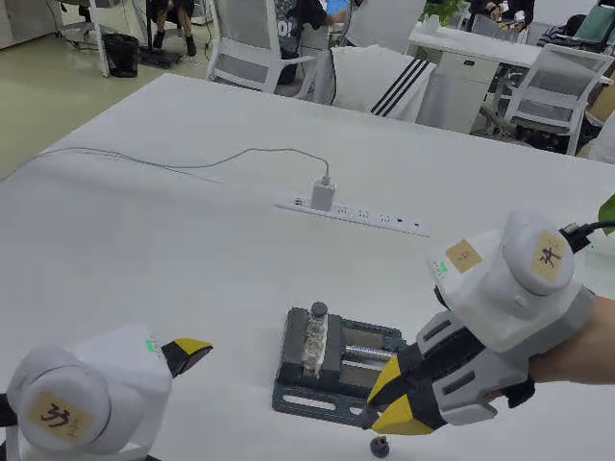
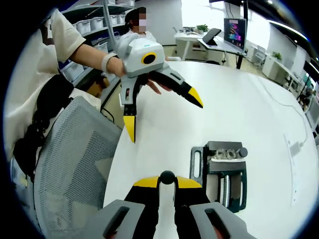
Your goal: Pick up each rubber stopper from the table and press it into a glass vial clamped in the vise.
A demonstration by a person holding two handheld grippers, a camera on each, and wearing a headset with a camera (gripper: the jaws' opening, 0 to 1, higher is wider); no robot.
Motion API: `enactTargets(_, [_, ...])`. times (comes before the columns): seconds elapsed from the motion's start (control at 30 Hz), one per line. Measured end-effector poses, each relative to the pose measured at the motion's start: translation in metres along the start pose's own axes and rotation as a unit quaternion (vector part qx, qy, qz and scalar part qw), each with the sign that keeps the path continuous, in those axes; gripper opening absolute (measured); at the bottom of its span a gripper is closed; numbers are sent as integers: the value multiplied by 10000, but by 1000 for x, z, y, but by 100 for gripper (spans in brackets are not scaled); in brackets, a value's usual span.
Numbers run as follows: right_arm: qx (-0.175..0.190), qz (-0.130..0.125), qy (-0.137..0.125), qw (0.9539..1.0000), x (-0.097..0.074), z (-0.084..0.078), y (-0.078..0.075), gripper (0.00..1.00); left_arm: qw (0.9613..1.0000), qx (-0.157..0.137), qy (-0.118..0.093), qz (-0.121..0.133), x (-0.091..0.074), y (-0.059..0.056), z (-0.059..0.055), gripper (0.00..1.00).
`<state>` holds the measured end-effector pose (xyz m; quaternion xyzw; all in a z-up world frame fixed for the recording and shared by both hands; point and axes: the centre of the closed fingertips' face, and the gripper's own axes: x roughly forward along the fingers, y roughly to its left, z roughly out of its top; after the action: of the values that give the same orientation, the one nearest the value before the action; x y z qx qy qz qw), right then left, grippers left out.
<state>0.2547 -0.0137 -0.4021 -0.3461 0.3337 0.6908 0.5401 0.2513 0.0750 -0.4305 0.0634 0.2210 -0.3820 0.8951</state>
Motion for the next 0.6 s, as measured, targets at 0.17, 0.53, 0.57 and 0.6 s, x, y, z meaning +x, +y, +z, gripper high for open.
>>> enactTargets(0.17, [-225, -7, 210, 9995, -2, 1, -14, 5, 9999, -90, 14, 58, -2, -2, -4, 99])
enactTargets(0.53, [-837, -112, 807, 9932, -6, 11, -46, 5, 9999, -135, 10, 48, -2, -9, -8, 99])
enactTargets(0.57, [-885, -107, 843, 9924, -6, 13, -49, 5, 9999, -128, 11, 42, -2, -9, -9, 99])
enactTargets(0.6, [-917, -111, 876, 9919, -6, 14, -51, 5, 9999, -129, 14, 32, -2, -10, -9, 99])
